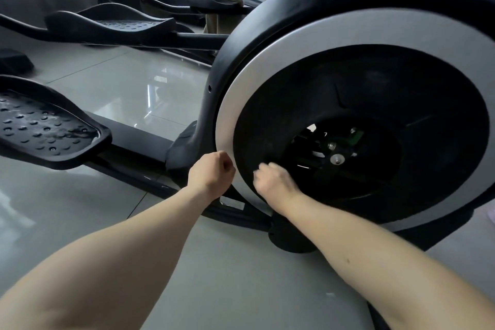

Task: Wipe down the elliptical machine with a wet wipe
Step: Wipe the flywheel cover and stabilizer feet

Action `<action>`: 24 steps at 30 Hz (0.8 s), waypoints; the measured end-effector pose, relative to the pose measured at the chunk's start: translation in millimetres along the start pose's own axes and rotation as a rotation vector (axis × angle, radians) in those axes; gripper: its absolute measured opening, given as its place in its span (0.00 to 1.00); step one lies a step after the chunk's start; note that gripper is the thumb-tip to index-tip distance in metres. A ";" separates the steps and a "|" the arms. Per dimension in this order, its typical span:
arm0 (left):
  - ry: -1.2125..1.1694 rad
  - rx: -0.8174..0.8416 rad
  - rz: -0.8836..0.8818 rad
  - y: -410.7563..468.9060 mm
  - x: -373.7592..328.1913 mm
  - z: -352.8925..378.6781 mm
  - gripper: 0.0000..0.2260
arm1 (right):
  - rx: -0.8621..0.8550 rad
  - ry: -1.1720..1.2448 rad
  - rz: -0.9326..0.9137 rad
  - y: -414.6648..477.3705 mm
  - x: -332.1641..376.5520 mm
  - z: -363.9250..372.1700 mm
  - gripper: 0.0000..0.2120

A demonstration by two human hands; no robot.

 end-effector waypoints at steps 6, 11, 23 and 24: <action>-0.056 0.352 0.074 -7.2 -9.6 45.7 0.09 | 0.164 0.349 0.271 -60.4 -20.2 22.2 0.12; -0.184 0.744 0.145 -36.2 -51.3 99.2 0.07 | 0.358 1.006 0.888 -145.1 -39.6 15.9 0.11; -0.271 1.012 0.068 -76.8 -95.7 162.4 0.08 | 0.391 1.870 1.597 -240.5 -21.7 49.8 0.13; -0.264 1.021 0.082 -78.1 -98.2 162.0 0.07 | 0.389 1.919 1.616 -239.8 -20.5 50.9 0.13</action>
Point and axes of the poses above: each hand's wrist, its own y-axis towards the middle knuckle, its own z-axis out of the palm, x = y × z, the point moved 9 cm from there along y, towards the middle knuckle, and after that the axes turned 12 degrees about z, right-handed, at the moved point
